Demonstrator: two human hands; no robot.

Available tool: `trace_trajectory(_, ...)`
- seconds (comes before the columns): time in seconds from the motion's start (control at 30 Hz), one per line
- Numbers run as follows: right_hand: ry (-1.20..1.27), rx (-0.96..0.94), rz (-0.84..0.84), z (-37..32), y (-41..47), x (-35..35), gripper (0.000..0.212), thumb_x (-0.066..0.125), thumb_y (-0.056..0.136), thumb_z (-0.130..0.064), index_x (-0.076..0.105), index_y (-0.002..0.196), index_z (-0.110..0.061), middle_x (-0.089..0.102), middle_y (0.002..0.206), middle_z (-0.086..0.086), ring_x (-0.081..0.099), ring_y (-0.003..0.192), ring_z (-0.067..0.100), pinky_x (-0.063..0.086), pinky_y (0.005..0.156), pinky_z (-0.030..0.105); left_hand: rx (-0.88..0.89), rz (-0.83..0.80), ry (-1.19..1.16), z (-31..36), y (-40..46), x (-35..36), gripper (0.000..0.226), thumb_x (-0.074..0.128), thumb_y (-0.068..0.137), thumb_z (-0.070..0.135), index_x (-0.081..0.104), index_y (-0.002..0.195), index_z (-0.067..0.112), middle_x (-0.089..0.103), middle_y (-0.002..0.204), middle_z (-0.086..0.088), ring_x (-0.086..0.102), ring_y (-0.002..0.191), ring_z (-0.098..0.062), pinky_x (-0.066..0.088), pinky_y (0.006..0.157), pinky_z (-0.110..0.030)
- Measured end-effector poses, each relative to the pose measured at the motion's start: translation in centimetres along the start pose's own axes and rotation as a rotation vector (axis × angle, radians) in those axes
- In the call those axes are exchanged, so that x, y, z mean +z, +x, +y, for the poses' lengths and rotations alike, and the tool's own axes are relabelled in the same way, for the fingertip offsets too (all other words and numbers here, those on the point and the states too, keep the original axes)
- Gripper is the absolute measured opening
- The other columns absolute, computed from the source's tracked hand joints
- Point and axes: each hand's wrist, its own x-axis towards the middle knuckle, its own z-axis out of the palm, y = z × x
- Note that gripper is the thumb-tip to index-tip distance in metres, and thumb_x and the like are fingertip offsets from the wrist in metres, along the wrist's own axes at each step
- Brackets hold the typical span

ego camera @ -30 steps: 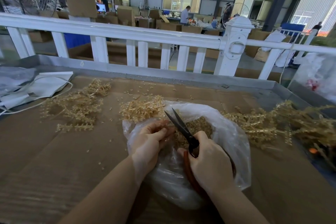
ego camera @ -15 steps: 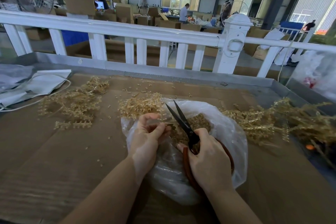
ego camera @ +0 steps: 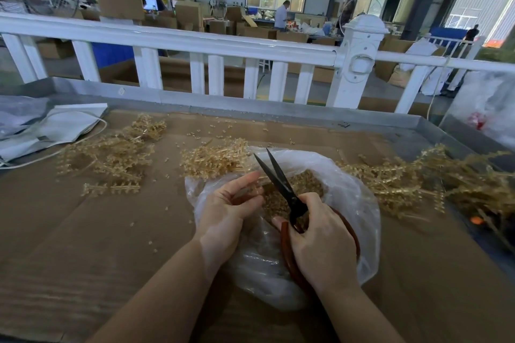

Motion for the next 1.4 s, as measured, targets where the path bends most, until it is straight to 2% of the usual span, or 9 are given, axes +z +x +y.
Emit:
trace_trajectory(0.13,-0.006,0.004,-0.034,0.1,0.0,0.0,0.030,0.068,0.082,-0.047,0.053,0.100,-0.027,0.059,0.082,-0.010,0.055,0.077,0.009,0.037,0.063,0.017,0.006,-0.001,-0.040,0.3,-0.3,0.4,0.044,0.073,0.054,-0.002,0.078,0.087,0.027,0.074,0.082,-0.005,0.069,0.081,-0.012,0.056,0.073,-0.021)
trace_trajectory(0.37,-0.008,0.009,-0.043,0.1,0.0,-0.1,0.029,0.067,0.083,-0.046,0.053,0.099,-0.027,0.058,0.080,-0.011,0.054,0.075,0.007,0.034,0.061,0.015,0.000,0.028,-0.028,0.5,-0.4,0.8,0.047,0.068,0.064,-0.018,0.071,0.095,0.017,0.073,0.075,-0.006,0.069,0.072,-0.011,0.056,0.067,-0.019)
trace_trajectory(0.53,-0.004,0.006,-0.031,0.0,0.0,0.0,0.030,0.069,0.082,-0.045,0.054,0.102,-0.027,0.060,0.082,-0.011,0.054,0.076,0.007,0.034,0.061,0.015,-0.007,0.031,-0.056,0.7,-0.4,0.8,0.057,0.072,0.048,-0.007,0.070,0.098,0.022,0.074,0.080,-0.004,0.070,0.075,-0.012,0.055,0.065,-0.019)
trace_trajectory(0.7,0.003,0.003,-0.028,0.0,0.0,0.0,0.032,0.069,0.081,-0.047,0.054,0.101,-0.026,0.059,0.081,-0.010,0.055,0.076,0.009,0.037,0.062,0.018,-0.020,0.064,-0.141,0.6,-0.1,0.7,0.060,0.069,0.057,-0.009,0.065,0.109,0.022,0.071,0.086,-0.003,0.069,0.086,-0.013,0.054,0.069,-0.017)
trace_trajectory(0.87,0.003,0.005,-0.019,0.0,0.0,0.0,0.032,0.070,0.080,-0.047,0.054,0.099,-0.027,0.058,0.079,-0.011,0.054,0.073,0.008,0.032,0.059,0.015,-0.075,0.062,-0.243,0.7,0.2,0.4,0.057,0.057,0.074,-0.019,0.060,0.122,0.011,0.058,0.088,-0.002,0.061,0.083,-0.011,0.053,0.068,-0.015)
trace_trajectory(1.03,0.047,0.018,-0.101,0.0,0.3,-0.7,0.032,0.067,0.082,-0.050,0.053,0.102,-0.028,0.058,0.082,-0.013,0.051,0.075,0.004,0.029,0.057,0.008,-0.093,0.057,-0.264,1.3,0.3,0.6,0.061,0.057,0.070,-0.023,0.059,0.122,0.009,0.061,0.082,-0.002,0.063,0.078,-0.011,0.055,0.067,-0.017)
trace_trajectory(1.2,0.204,0.061,-0.156,-0.6,1.4,-3.0,0.026,0.059,0.081,-0.058,0.050,0.093,-0.037,0.059,0.075,-0.021,0.057,0.071,-0.006,0.041,0.056,0.008,-0.054,0.044,-0.339,2.6,0.5,0.7,0.058,0.057,0.066,-0.020,0.062,0.115,0.011,0.066,0.067,0.005,0.067,0.067,-0.009,0.057,0.064,-0.020)
trace_trajectory(1.3,0.202,0.025,-0.211,-1.0,1.6,-4.2,0.024,0.060,0.081,-0.058,0.049,0.089,-0.038,0.058,0.071,-0.019,0.053,0.080,-0.014,0.043,0.058,0.009,-0.034,0.081,-0.345,3.2,0.7,0.8,0.058,0.059,0.063,-0.018,0.063,0.113,0.011,0.063,0.068,0.004,0.066,0.070,-0.011,0.059,0.070,-0.026)
trace_trajectory(1.4,0.189,0.000,-0.262,-1.3,1.2,-4.7,0.026,0.060,0.079,-0.059,0.046,0.088,-0.040,0.057,0.072,-0.021,0.049,0.087,-0.018,0.043,0.060,0.007,0.008,0.101,-0.289,3.6,0.8,1.0,0.057,0.058,0.068,-0.022,0.062,0.111,0.014,0.062,0.062,0.009,0.067,0.068,-0.008,0.058,0.067,-0.024)
